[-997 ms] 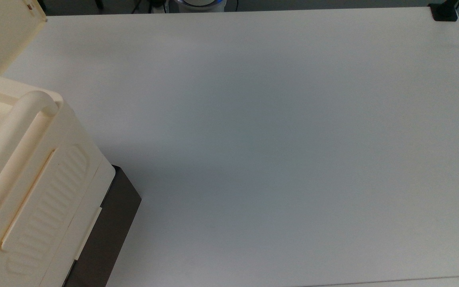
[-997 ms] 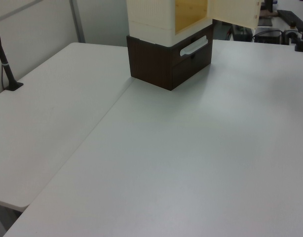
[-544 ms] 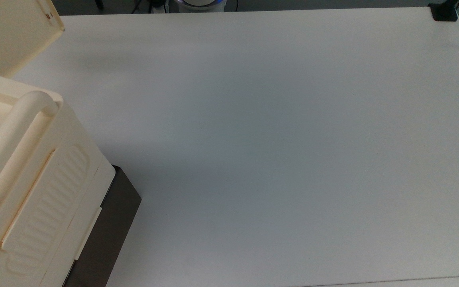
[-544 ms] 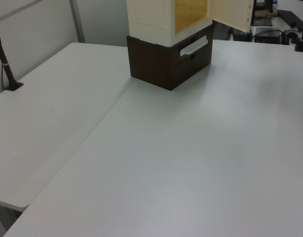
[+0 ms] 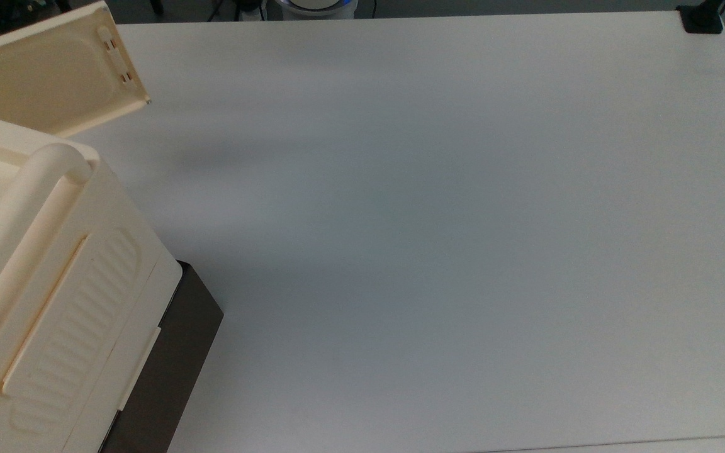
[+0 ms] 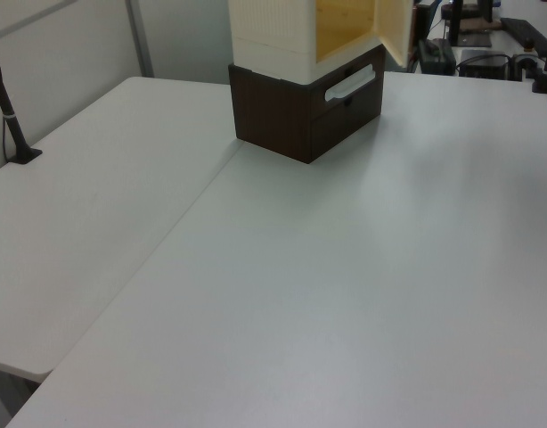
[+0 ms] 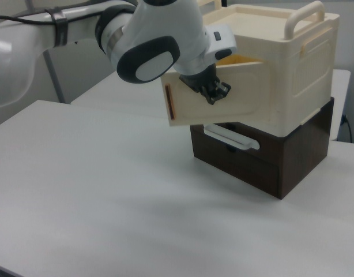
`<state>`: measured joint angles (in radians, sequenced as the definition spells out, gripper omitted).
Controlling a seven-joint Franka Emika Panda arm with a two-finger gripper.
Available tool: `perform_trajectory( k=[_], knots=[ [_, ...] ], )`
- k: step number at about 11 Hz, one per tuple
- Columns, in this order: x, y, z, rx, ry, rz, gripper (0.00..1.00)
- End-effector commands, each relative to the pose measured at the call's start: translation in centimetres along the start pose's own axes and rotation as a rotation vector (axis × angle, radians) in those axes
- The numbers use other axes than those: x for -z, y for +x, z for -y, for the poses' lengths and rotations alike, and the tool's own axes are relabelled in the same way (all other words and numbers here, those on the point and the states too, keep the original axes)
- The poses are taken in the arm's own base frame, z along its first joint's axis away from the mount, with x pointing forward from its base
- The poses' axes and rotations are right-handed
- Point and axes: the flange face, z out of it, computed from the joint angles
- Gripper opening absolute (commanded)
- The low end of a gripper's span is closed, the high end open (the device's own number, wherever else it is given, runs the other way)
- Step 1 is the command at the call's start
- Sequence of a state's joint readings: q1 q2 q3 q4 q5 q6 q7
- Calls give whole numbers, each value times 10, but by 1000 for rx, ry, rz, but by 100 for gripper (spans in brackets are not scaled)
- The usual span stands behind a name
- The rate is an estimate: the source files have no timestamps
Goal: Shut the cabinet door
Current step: 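Push the door with the gripper, swinging it shut against the cabinet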
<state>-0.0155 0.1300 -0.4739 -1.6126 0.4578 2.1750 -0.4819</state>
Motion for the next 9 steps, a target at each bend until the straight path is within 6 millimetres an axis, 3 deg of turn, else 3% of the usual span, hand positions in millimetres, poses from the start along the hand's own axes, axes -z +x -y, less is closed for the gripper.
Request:
perform_trajectory(
  k=[1, 6, 9],
  knots=[
    [-20, 17, 7, -110, 41, -150, 0],
    [-51, 36, 22, -207, 39, -342, 0],
    [-56, 37, 27, -212, 29, -375, 0]
  ],
)
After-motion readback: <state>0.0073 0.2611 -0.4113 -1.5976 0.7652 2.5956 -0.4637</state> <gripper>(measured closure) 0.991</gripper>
